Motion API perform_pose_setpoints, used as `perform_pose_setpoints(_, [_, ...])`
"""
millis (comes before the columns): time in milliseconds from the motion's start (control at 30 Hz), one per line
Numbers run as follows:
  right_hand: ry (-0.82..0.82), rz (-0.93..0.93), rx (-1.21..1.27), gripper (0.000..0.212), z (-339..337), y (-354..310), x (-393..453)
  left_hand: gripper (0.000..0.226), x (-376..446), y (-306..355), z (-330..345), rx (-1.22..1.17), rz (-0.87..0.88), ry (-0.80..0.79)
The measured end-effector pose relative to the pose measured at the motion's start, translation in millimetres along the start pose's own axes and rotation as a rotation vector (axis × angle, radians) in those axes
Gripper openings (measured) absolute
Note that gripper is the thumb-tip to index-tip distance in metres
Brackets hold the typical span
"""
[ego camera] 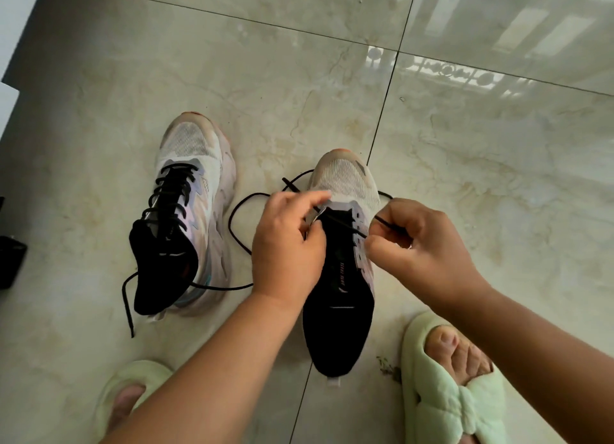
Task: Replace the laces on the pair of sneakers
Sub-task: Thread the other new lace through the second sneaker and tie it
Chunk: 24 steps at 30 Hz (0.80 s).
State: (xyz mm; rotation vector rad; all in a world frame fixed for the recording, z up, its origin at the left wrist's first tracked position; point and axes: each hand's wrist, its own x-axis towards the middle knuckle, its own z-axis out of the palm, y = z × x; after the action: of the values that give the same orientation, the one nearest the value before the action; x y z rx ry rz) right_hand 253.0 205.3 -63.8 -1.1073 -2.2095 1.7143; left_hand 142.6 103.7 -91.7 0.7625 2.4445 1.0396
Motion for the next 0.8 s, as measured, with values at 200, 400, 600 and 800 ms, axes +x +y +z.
perform_pose_setpoints(200, [0.007,0.085,-0.029,0.012,1.1,4.4,8.1,0.012,10.7,-1.4,-0.8,0.149,0.220,-0.071])
perform_pose_setpoints(400, [-0.062,0.127,-0.336,0.042,21.7,15.8,11.5,0.009,4.2,7.5,-6.7,-0.167,-0.038,0.009])
perform_pose_setpoints(600, [-0.002,0.093,-0.099,0.028,40.6,9.5,11.7,0.010,2.5,5.0,-16.7,-0.287,-0.148,-0.001])
perform_pose_setpoints(800, [-0.058,0.091,0.437,0.024,34.2,-4.8,24.5,0.007,13.0,-0.2,-14.8,-0.119,-0.101,-0.109])
